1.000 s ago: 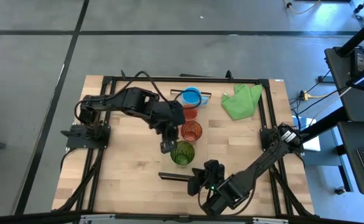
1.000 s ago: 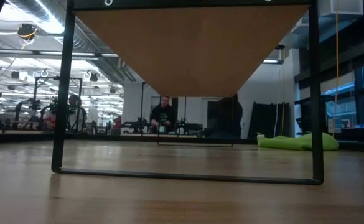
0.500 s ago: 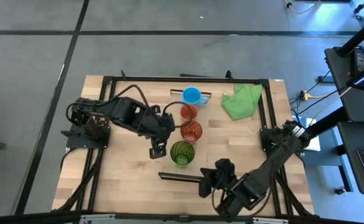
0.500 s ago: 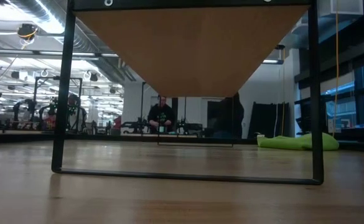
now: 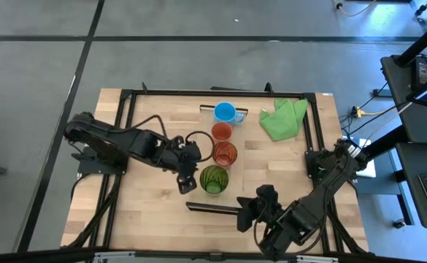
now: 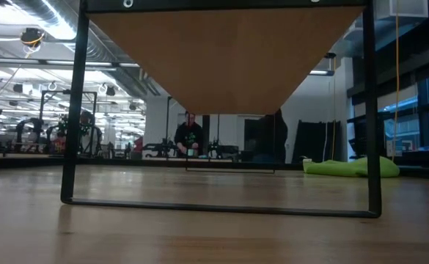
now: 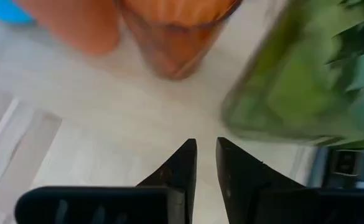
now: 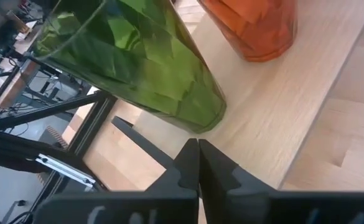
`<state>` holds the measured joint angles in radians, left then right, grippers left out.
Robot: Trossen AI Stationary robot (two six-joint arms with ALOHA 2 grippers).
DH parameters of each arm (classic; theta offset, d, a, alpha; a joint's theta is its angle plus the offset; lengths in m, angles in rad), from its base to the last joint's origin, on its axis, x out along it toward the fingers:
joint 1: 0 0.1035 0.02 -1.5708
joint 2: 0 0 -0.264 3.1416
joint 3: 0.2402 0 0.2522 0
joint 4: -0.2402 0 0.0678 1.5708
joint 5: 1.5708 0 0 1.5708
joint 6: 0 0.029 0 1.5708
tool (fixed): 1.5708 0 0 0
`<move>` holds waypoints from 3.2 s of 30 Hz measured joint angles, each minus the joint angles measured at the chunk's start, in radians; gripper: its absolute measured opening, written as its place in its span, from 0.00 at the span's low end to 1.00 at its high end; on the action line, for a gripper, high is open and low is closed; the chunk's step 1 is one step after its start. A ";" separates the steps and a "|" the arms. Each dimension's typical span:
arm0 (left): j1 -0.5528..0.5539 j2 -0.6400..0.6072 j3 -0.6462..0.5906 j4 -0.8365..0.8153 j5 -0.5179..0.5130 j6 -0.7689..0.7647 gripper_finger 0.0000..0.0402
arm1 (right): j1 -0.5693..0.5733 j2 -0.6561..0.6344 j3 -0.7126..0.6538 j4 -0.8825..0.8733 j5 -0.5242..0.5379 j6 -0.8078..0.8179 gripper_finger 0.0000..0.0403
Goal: Stack small to large cups/mugs on shelf
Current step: Adjust the cups on the shelf
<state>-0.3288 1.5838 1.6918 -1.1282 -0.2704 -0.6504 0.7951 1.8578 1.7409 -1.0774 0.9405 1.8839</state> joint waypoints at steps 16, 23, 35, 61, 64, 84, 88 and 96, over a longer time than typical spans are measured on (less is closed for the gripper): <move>-0.001 -0.015 -0.201 0.242 0.019 0.051 0.14 | -0.045 -0.010 0.000 0.030 -0.007 -0.015 0.00; 0.008 -0.014 -0.257 0.320 0.057 0.062 0.14 | -0.058 -0.010 0.000 0.030 -0.034 -0.027 0.01; 0.030 -0.014 -0.268 0.408 0.083 0.105 0.14 | -0.059 -0.009 0.000 0.029 -0.072 -0.018 0.01; 0.061 -0.075 -0.268 0.270 0.040 0.126 0.14 | -0.082 -0.035 0.000 -0.067 -0.079 -0.055 0.01; 0.089 -0.079 -0.268 0.271 0.026 0.150 0.14 | -0.070 -0.040 0.000 -0.208 -0.050 0.064 0.01; 0.212 -0.105 -0.268 0.276 0.243 0.321 0.14 | -0.152 -0.277 -0.131 -0.277 0.004 0.090 0.00; 0.213 -0.187 -0.287 0.261 0.241 0.342 0.14 | -0.118 -0.461 -0.434 0.131 0.011 -0.053 0.00; 0.283 -0.458 -0.590 0.542 0.364 0.291 0.14 | -0.115 -0.723 -0.994 0.915 0.049 -0.270 0.00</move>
<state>-0.0455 1.1260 1.1020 -0.5865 0.0939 -0.3594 0.6802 1.1344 0.7466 -0.1619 0.9894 1.6141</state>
